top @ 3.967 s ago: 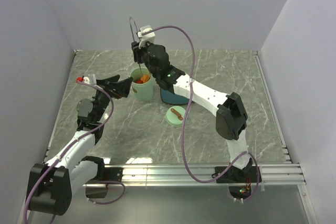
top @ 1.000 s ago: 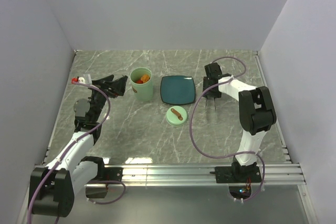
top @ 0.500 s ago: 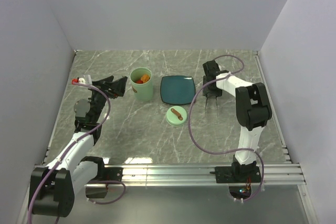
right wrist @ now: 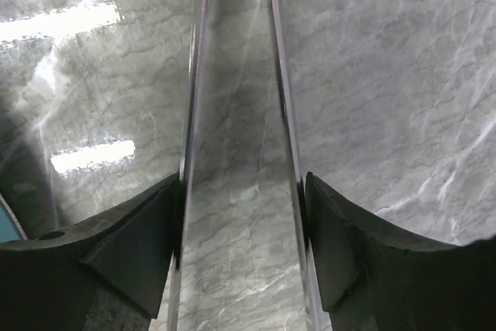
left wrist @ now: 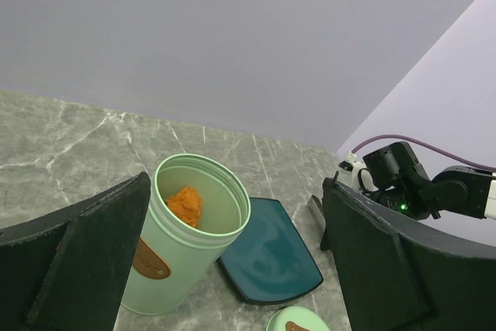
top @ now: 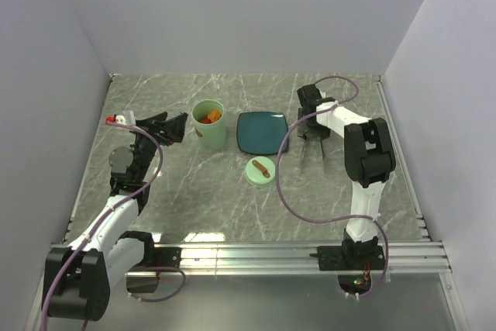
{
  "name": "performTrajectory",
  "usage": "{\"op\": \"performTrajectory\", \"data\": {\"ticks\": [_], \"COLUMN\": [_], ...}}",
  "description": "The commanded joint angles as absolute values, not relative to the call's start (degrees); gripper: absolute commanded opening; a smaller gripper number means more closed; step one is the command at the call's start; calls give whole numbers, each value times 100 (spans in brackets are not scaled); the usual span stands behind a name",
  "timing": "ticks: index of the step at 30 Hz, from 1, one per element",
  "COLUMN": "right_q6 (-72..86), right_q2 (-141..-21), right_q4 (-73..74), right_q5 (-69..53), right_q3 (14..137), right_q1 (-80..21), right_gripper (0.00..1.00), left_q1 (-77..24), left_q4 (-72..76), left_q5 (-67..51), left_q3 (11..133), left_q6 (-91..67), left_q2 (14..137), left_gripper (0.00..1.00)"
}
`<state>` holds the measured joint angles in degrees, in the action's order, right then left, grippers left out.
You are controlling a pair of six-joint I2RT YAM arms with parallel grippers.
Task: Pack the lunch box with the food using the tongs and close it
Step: Put down the clamp
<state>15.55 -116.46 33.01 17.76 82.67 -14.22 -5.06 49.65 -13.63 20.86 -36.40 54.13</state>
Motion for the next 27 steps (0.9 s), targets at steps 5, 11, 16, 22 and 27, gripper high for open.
{"op": "performTrajectory", "data": {"ticks": [5, 11, 16, 22, 27], "right_q6": [1652, 1723, 1828, 1863, 1688], "right_q2": [-11575, -11365, -10891, -10029, -9335], "right_q4": [3480, 3401, 3235, 2839, 2305], "right_q5": [2171, 2346, 2671, 2751, 2191], "right_q3": [8332, 8174, 7876, 7419, 7023], "right_q1": [-1345, -1345, -1353, -1353, -1424], "right_gripper": [79, 80, 81, 81, 81], "left_q1": [-466, -466, -466, -466, -457], "left_q4": [5115, 5107, 5098, 5089, 5071], "left_q5": [-1354, -1327, -1301, -1283, -1257], "left_q3": [2066, 2065, 2074, 2074, 2083], "left_q6": [-3533, -3533, -3533, -3516, -3498], "left_q2": [5326, 5344, 5353, 5370, 5361], "left_gripper": [99, 99, 100, 99, 100]}}
